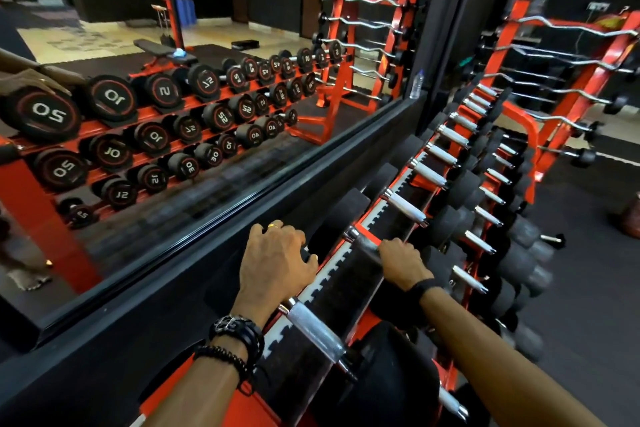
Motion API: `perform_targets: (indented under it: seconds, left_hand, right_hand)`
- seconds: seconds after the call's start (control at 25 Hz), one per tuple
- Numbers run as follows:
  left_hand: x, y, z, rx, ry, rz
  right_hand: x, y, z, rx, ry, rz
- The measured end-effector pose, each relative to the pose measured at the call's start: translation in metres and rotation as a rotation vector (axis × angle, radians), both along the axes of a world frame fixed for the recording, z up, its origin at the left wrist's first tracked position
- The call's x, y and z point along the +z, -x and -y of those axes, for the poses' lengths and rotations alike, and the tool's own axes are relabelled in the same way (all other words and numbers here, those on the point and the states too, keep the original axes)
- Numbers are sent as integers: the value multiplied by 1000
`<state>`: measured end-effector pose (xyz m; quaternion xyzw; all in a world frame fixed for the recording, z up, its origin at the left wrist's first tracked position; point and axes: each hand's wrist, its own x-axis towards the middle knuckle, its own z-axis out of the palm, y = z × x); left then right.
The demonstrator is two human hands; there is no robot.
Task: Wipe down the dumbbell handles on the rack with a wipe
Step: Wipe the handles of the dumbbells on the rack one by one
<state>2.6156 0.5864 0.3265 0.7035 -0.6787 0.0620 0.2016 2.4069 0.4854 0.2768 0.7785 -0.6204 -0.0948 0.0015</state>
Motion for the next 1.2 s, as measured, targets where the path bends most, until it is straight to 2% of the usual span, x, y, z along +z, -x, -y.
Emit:
perform_targets:
  seconds: [0.2,0.48,0.68,0.92,0.96,1.08,1.2]
  left_hand:
    - [1,1,-2,-3,-13,-10]
    - [-3,1,0,9,19,-21]
    - [-6,0,2,1,12,-19]
    - [-10,-1,5,-11,39,8]
    - [-10,-2,6,-13,31,6]
    - [-9,-3,6,-14,28,14]
    - [-5,0,2,-4,28,-8]
  right_hand:
    - [-1,-4,-6,-27,-39,10]
    - [9,-6,0,-103,-237,261]
    - [6,-4,-1,-16,-81,174]
    - [2,18,-8,41,120,239]
    - [2,22,-9,36,131,318]
    - [16,32,-10,-31,122,728]
    - [30,40,-28,-91,142,964]
